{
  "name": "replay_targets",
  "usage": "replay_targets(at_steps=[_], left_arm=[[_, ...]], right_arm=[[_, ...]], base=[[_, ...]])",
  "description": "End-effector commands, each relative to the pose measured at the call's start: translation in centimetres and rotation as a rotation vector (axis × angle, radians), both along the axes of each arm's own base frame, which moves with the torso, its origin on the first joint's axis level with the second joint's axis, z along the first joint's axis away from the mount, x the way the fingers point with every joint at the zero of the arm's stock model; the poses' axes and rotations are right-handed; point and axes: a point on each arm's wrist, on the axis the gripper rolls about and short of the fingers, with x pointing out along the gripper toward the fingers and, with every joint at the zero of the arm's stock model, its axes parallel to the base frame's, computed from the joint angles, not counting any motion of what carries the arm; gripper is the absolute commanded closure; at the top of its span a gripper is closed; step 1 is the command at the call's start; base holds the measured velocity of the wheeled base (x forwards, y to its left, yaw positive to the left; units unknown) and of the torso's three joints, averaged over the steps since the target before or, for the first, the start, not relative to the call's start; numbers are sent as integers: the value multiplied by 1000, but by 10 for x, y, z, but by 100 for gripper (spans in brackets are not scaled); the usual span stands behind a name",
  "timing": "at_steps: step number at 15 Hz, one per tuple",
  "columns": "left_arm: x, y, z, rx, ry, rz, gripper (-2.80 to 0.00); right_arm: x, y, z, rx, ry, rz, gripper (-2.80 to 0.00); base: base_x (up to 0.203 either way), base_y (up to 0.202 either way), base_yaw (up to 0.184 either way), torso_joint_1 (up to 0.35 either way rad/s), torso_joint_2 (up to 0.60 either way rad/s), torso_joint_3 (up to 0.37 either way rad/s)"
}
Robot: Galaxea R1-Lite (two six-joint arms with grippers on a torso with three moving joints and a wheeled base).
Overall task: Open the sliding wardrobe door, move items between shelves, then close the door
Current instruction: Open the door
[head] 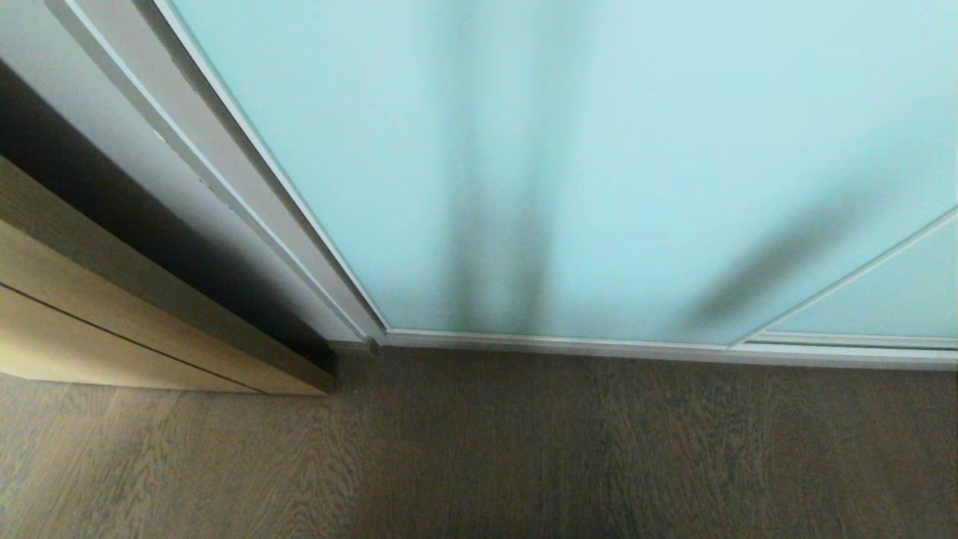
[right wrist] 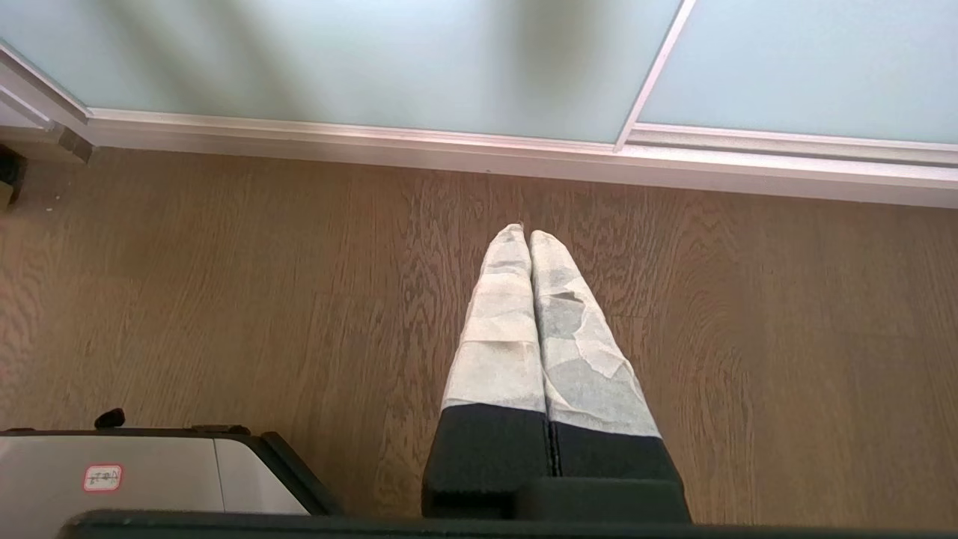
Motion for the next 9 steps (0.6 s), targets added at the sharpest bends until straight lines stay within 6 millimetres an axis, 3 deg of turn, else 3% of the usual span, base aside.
replay_targets(at_steps=[1, 9], left_arm=[[0, 0, 0, 0, -1, 0, 0], [0, 0, 0, 2, -1, 0, 0]], right_arm=[[0, 0, 0, 0, 1, 0, 0], [0, 0, 0, 0, 0, 0, 0]], base=[[0, 0, 0, 0, 0, 0], [0, 0, 0, 0, 0, 0]])
